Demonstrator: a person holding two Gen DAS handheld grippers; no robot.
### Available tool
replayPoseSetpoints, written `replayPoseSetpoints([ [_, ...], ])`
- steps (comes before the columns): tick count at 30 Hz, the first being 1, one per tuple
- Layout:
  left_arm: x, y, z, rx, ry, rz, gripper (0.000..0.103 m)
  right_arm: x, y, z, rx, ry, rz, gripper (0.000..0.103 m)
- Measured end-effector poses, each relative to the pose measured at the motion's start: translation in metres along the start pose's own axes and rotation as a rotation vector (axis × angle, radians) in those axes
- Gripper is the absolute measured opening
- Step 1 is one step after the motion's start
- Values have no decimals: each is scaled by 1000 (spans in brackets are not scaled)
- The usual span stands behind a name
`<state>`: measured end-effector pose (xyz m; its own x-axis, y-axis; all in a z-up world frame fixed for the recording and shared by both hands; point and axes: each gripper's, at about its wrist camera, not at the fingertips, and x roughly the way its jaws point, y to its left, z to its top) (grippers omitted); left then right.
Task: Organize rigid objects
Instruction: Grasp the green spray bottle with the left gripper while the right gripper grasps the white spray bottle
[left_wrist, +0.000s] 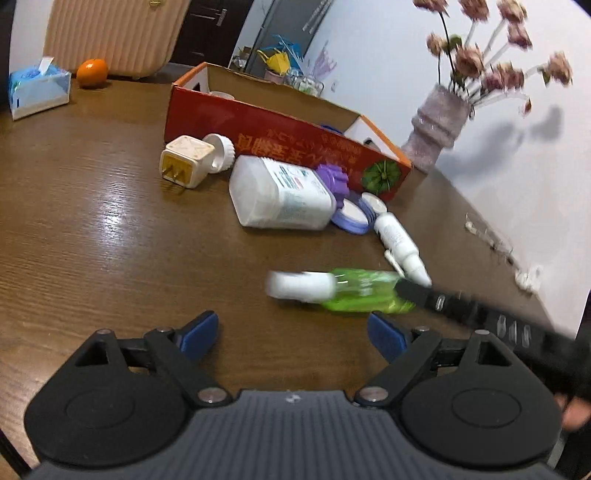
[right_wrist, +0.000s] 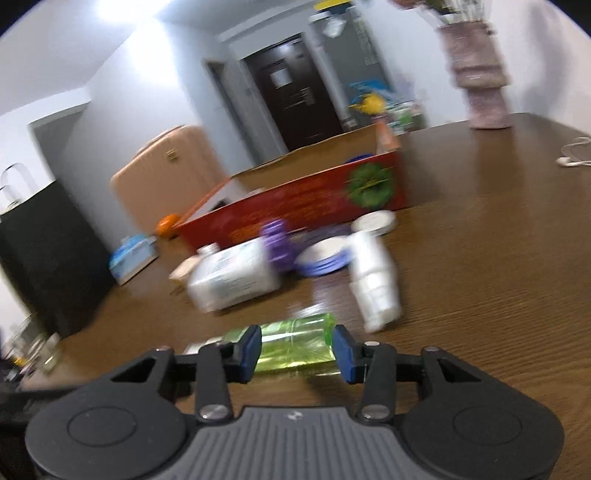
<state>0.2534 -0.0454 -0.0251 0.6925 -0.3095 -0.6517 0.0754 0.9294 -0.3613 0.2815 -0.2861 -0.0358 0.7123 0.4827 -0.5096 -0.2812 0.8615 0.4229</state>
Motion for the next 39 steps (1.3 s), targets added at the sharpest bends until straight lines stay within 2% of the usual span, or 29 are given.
replayPoseSetpoints([
  [2,1,8,4,-45,-10,-11,89,3,7,-6,-2,38,79,42],
  [4,2,18,9,-87,-20,-23,89,2,9,-9,3,58,110,42],
  [7,5,24,18,-130,-21,-37,89,-8,7,-8,-1,18,72,43],
  [10,19,16,28,-142,-11,-46,88,-18,-2,1,-27,-55,-51,43],
  [12,29,5,28,-139,-9,-31,74,-18,-11,6,-58,-80,-153,43],
  [14,39,-14,26,-84,-22,14,61,-16,-16,10,-88,-89,-221,43],
  [16,46,-33,23,16,-22,61,55,-11,-22,12,-117,-92,-260,43],
  [17,50,-43,21,73,-23,81,48,-7,-25,14,-130,-83,-279,43],
  [18,52,-49,20,111,-23,101,41,-2,-27,14,-139,-76,-290,42],
  [20,54,-57,16,152,-29,121,35,5,-32,18,-145,-58,-303,42],
  [24,51,-58,15,179,-17,125,32,19,-26,20,-190,-31,-291,40],
  [27,39,-53,17,171,-55,116,32,23,-18,18,-215,-14,-284,18],
  [32,3,-50,19,196,-163,112,32,-3,3,19,-269,-75,-269,16],
  [35,-11,-45,19,189,-189,105,32,-23,21,19,-306,-106,-240,15],
  [39,-20,-43,16,193,-204,98,32,-34,42,14,-351,-102,-222,15],
])
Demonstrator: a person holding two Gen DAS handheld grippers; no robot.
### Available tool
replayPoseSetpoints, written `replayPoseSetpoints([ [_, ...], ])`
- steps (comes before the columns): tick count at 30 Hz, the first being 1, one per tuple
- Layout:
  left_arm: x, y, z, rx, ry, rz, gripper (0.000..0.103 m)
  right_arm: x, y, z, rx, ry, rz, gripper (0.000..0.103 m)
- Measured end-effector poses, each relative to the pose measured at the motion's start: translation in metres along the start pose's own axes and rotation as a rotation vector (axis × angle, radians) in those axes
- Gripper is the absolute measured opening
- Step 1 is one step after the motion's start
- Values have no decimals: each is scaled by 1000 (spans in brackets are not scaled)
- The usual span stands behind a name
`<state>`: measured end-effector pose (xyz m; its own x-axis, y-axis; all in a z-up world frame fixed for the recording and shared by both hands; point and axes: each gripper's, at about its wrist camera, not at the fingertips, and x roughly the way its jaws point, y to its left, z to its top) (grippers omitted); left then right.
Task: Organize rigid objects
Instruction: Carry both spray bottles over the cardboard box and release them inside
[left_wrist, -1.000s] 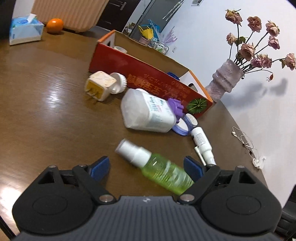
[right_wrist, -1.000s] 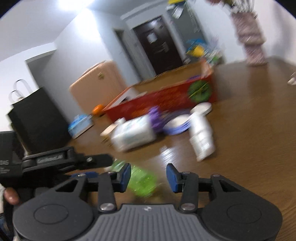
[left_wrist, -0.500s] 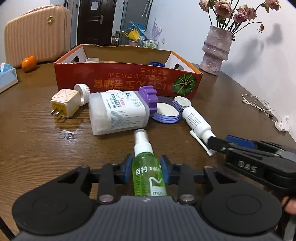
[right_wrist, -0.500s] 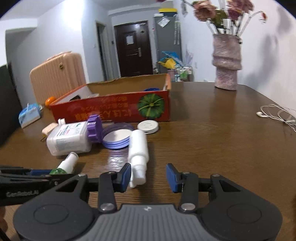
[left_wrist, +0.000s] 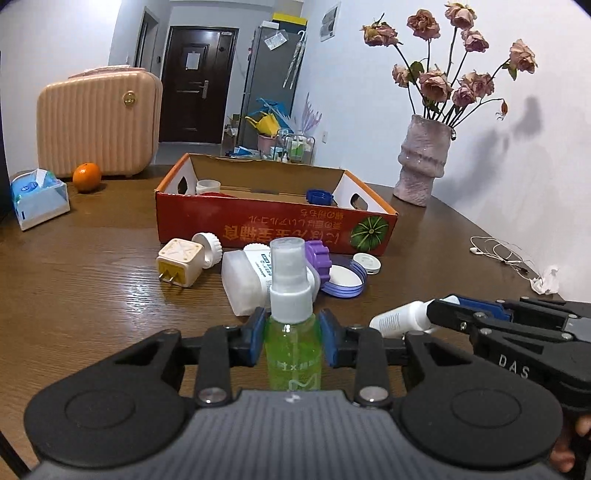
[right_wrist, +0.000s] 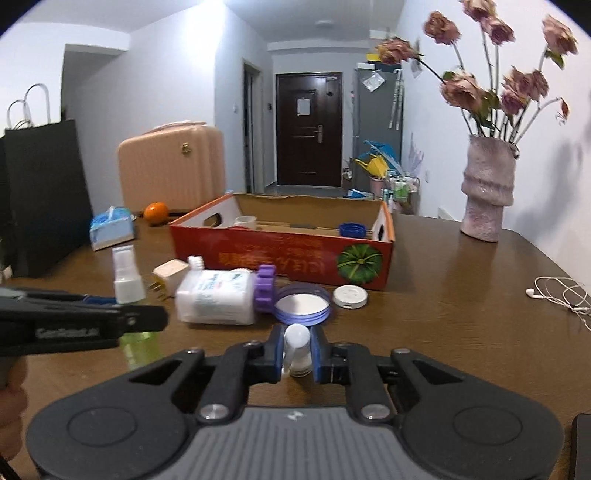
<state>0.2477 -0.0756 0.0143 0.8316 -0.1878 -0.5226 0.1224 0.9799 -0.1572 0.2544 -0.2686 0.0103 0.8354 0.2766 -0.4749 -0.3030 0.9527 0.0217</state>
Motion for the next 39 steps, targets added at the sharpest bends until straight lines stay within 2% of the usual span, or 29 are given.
replayPoseSetpoints([
  [13,-6,-6,-7,97,-17,-12,32,-5,23,8,-73,9,-17,15],
  [23,-1,-5,-4,106,-3,-34,32,-13,19,2,-58,2,-8,20],
  [27,2,-5,-4,113,3,-36,32,-14,18,-2,-55,-5,-12,39],
  [32,5,-4,-8,111,19,-32,32,-14,14,-5,-34,-14,-2,37],
  [39,7,-4,-10,113,18,-38,32,-6,3,-12,9,26,-9,35],
])
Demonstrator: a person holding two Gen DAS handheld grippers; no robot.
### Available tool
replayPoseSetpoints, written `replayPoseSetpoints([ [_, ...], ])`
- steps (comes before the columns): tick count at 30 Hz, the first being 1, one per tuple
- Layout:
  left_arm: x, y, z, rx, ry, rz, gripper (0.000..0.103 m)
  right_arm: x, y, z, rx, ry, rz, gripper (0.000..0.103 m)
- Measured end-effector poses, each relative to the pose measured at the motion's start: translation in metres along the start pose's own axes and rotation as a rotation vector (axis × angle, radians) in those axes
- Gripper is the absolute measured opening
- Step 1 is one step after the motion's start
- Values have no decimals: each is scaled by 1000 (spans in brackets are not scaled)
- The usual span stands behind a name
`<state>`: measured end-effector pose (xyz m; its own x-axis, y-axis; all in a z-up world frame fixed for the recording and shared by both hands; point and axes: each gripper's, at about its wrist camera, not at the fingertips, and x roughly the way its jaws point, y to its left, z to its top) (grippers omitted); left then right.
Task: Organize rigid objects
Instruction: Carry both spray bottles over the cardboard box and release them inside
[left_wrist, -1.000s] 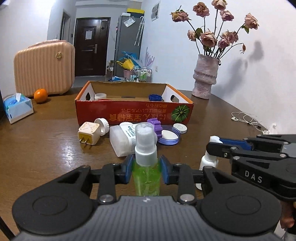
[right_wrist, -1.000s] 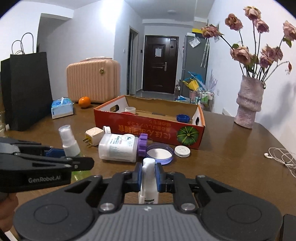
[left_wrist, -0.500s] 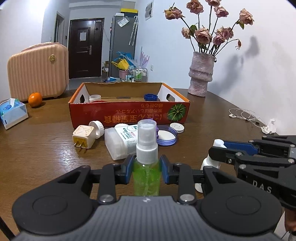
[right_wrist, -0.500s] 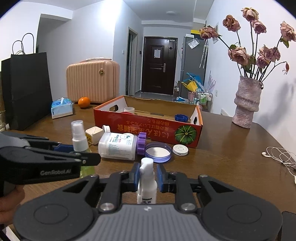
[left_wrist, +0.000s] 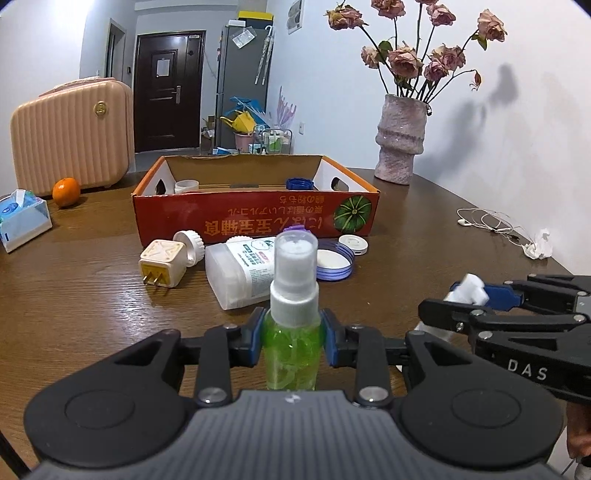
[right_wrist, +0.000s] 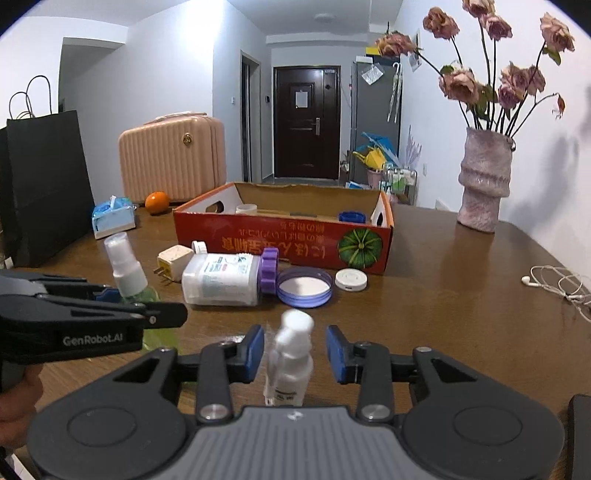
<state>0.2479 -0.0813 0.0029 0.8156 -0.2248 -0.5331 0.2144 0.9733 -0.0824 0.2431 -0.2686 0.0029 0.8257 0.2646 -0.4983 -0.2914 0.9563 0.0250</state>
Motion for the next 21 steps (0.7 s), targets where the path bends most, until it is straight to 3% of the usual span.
replayPoseSetpoints([
  [8,2,-2,-4,3,13,-2,32,12,2,-9,-2,37,15,35],
  [10,2,-2,-5,4,12,-1,31,15,2,-9,-1,46,20,27],
  [13,2,-2,-4,8,11,5,31,16,3,-9,-13,44,21,27],
  [17,-4,-1,8,18,-25,-4,31,15,0,6,-16,9,34,27],
  [21,-1,10,42,24,-65,-51,31,27,-7,39,-32,-37,54,27],
])
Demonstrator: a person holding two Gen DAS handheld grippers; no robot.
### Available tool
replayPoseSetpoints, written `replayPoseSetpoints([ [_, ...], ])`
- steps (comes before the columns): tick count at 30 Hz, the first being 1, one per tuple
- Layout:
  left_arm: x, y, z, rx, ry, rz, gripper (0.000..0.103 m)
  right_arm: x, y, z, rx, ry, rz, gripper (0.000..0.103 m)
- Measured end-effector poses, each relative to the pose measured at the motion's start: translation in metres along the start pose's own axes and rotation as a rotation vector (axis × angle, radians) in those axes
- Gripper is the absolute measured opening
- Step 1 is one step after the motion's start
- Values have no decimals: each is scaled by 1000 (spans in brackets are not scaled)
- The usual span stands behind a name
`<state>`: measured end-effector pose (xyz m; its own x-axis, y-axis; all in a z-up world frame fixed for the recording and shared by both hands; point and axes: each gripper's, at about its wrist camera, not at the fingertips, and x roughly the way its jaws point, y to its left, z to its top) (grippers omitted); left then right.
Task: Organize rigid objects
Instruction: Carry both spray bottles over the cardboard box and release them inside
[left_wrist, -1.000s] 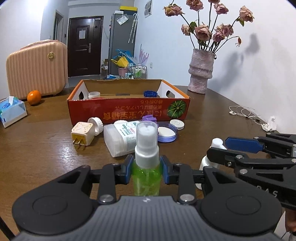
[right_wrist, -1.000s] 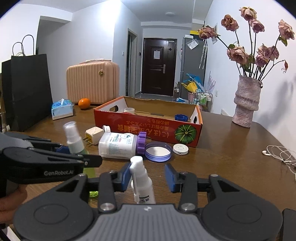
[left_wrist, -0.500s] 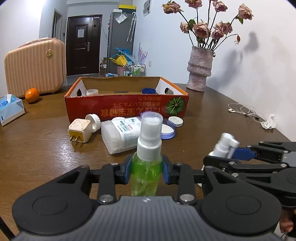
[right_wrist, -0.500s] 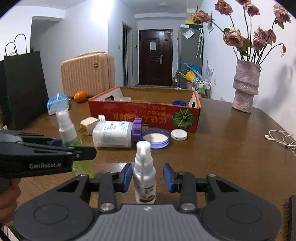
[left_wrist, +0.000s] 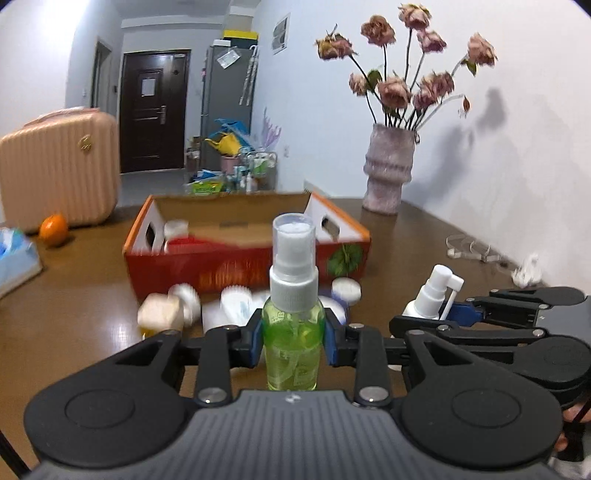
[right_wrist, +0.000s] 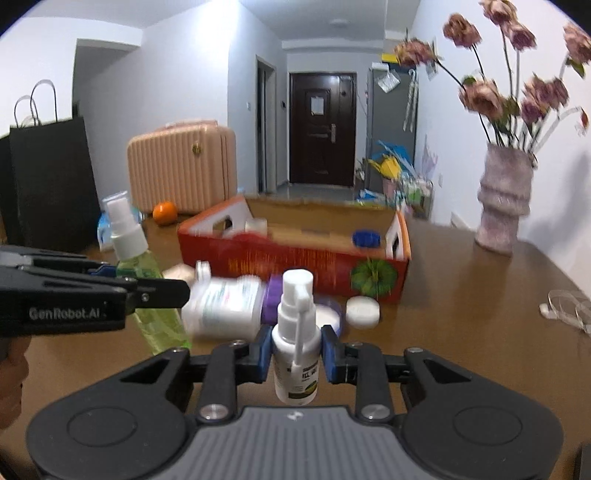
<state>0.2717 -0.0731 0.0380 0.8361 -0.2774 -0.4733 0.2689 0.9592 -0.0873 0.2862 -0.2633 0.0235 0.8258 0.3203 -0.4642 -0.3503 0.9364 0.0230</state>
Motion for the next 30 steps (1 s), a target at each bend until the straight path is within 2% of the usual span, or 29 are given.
replayPoseSetpoints([
  [4,33,25,62,6,-11,-10,31,41,-19,52,8,-27,43,27],
  [7,79,46,115,24,-20,32,31,96,-35,95,13,-14,33,27],
  [11,153,72,157,39,-5,95,31,184,-57,139,38,25,-13,27],
  [13,193,86,167,14,20,126,31,223,-67,151,76,52,-36,27],
  [17,262,110,175,-6,94,194,32,286,-72,165,49,123,-93,27],
  [20,296,120,175,-11,148,197,32,318,-75,168,59,150,-97,27],
  [23,313,127,169,3,178,215,32,335,-74,170,73,191,-78,27],
  [27,314,130,169,19,158,223,36,337,-70,173,29,179,-85,27],
  [30,313,132,170,24,170,228,48,333,-66,176,15,178,-92,27],
])
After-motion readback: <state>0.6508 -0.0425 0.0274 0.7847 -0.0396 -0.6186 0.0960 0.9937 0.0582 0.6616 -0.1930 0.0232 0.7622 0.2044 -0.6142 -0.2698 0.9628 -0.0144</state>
